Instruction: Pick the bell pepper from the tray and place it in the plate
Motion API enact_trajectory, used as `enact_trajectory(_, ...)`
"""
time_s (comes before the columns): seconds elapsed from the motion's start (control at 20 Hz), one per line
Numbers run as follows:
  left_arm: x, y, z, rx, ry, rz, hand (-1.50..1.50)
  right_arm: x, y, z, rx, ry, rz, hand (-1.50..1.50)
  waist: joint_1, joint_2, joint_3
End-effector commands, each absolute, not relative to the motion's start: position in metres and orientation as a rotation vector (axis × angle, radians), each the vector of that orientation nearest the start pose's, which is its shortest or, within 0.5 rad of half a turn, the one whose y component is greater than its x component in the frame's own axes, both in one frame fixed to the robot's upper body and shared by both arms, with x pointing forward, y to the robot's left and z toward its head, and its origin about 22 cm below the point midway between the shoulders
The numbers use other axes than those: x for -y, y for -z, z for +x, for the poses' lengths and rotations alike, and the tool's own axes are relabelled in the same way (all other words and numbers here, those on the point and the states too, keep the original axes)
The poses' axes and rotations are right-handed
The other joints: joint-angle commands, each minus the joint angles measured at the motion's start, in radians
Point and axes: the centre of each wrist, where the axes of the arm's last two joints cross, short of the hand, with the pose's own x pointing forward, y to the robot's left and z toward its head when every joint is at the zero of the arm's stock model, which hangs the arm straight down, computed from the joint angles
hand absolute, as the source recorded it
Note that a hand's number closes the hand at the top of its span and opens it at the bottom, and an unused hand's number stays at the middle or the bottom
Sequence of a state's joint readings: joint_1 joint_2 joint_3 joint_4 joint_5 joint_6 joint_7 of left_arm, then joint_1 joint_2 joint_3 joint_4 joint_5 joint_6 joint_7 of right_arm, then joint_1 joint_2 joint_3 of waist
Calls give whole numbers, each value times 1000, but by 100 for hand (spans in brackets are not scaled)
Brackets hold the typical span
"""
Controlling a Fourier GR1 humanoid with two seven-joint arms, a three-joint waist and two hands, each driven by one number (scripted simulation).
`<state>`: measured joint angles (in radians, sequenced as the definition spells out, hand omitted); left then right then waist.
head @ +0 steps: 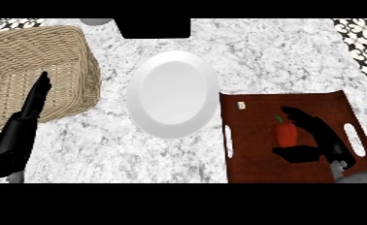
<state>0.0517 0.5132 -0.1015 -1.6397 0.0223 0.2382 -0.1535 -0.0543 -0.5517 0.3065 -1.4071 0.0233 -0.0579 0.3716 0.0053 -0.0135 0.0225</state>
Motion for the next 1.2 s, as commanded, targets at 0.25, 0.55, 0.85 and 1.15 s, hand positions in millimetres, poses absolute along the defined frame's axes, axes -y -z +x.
enact_trajectory(0.25,-331,-1,206,1530,305,465,0,306,14,252,1056,-530,-411,150,3,17,-22)
enact_trajectory(0.55,-307,-30,228,1652,393,346,0,305,-68,320,1211,-1140,-557,150,171,65,-22)
enact_trajectory(0.85,-293,-34,235,1675,426,308,0,315,-114,358,1314,-1386,-643,150,206,89,-16)
enact_trajectory(1.15,-286,-32,237,1654,403,321,0,321,-145,391,1564,-1356,-703,150,167,80,-15)
